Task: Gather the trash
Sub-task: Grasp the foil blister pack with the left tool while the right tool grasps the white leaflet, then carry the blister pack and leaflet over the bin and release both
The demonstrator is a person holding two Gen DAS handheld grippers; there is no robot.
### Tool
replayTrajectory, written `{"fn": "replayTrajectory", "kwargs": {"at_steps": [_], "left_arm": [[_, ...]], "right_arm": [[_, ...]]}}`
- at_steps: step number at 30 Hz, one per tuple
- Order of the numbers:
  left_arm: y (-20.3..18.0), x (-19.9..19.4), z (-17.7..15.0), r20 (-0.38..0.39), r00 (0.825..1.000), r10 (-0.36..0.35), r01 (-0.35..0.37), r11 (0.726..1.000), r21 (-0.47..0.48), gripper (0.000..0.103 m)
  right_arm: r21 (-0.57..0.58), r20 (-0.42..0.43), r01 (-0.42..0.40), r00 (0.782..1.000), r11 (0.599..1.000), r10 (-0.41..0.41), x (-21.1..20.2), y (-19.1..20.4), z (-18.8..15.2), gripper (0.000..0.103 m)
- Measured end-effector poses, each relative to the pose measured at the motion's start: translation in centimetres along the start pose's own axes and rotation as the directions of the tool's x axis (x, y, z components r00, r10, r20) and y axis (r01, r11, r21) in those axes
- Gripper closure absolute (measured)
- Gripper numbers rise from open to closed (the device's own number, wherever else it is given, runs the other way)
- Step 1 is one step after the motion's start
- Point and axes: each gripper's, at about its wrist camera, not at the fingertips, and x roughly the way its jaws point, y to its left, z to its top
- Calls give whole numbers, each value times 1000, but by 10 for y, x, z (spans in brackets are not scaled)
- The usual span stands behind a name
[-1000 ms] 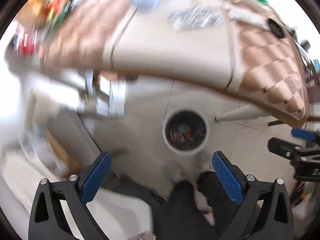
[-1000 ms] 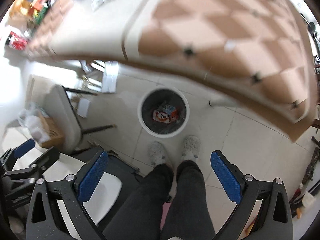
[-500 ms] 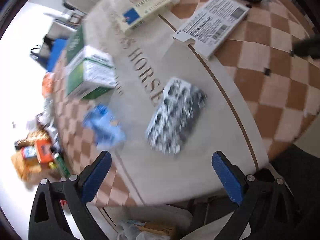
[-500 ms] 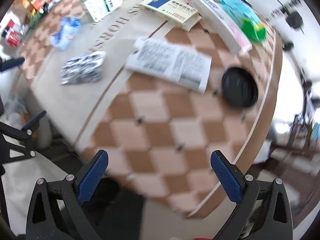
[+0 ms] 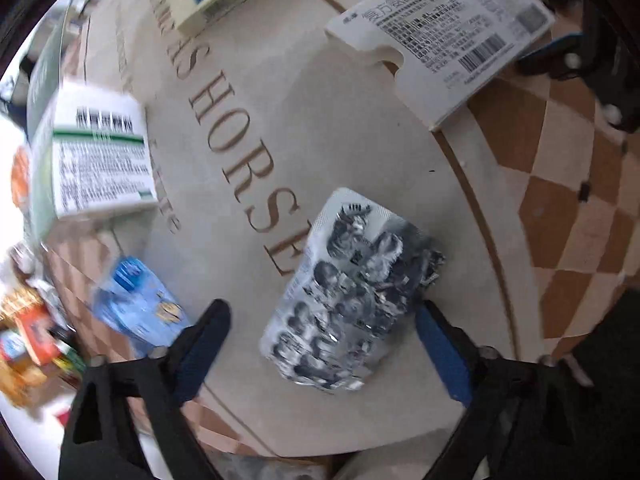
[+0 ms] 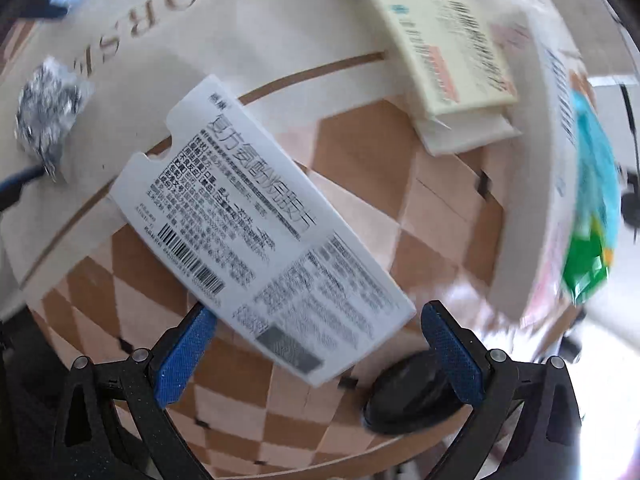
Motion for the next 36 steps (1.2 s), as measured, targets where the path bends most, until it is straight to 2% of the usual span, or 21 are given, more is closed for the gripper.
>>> {"fn": "replayTrajectory", "kwargs": {"at_steps": [2, 4, 5, 6, 7, 8, 9, 10, 11, 12, 13, 14, 15, 16, 18, 21, 23, 25, 29, 32, 36], "left_arm": [[10, 1, -5, -5, 997, -83, 82, 993, -84, 36], [19, 4, -11, -1, 992, -125, 123, 973, -195, 36], [23, 5, -15, 2, 989, -145, 140, 954, -264, 36], [28, 6, -19, 14, 983, -183, 176, 921, -348, 36], [34, 7, -25, 32, 973, -230, 221, 876, -429, 36], [41, 9, -31, 60, 954, -294, 283, 810, -514, 37], [48, 11, -37, 95, 928, -361, 348, 741, -574, 38], [53, 15, -43, 139, 887, -441, 425, 658, -622, 38], [55, 18, -46, 167, 857, -487, 471, 608, -639, 38], [56, 19, -47, 180, 843, -507, 493, 591, -639, 38], [53, 18, -46, 167, 857, -488, 477, 627, -616, 38], [48, 16, -43, 129, 889, -438, 427, 696, -577, 37], [37, 14, -37, 71, 935, -348, 333, 788, -518, 35], [26, 12, -33, 43, 957, -286, 275, 853, -444, 33], [7, 12, -27, 8, 973, -229, 219, 917, -333, 32], [-18, 14, -24, -13, 987, -160, 152, 960, -234, 34], [-20, 14, -26, -4, 986, -166, 160, 956, -248, 39], [-9, 18, -30, 11, 980, -200, 194, 935, -298, 40], [-3, 24, -54, 44, 978, -204, 205, 899, -387, 40], [-8, 22, -75, 79, 979, -188, 203, 853, -482, 41], [-9, 7, -91, 143, 981, -130, 191, 759, -622, 41]], "right_arm": [[73, 8, -74, 997, 995, 74, -1, -13, 4, 6], [160, 19, -119, 993, 980, 118, -1, -23, 3, 10], [225, 24, -163, 987, 961, 162, -1, -29, 0, 11], [281, 31, -200, 979, 939, 199, -1, -35, -2, 11], [348, 38, -245, 968, 905, 247, 1, -41, -7, 11], [417, 50, -299, 951, 859, 307, 4, -46, -14, 11], [456, 65, -345, 932, 820, 356, 7, -49, -19, 11], [486, 81, -377, 918, 788, 389, 9, -51, -25, 11], [497, 81, -387, 912, 777, 403, 11, -50, -30, 11], [496, 74, -388, 910, 777, 408, 12, -49, -32, 11], [489, 72, -377, 916, 786, 395, 12, -47, -35, 11], [476, 72, -364, 924, 801, 377, 11, -46, -36, 11], [457, 67, -337, 936, 823, 346, 10, -43, -36, 11], [448, 62, -313, 946, 838, 320, 7, -40, -33, 11], [429, 61, -260, 964, 865, 260, 5, -35, -33, 11], [430, 79, -235, 972, 872, 223, 1, -25, -32, 10], [439, 95, -217, 976, 872, 195, -1, -21, -35, 11], [461, 117, -206, 978, 863, 170, -10, -14, -36, 18], [518, 170, -228, 972, 825, 161, -9, 6, -69, 19], [551, 205, -268, 961, 790, 184, -4, 7, -88, 19], [586, 266, -345, 937, 734, 228, -5, -1, -111, 20]]}}
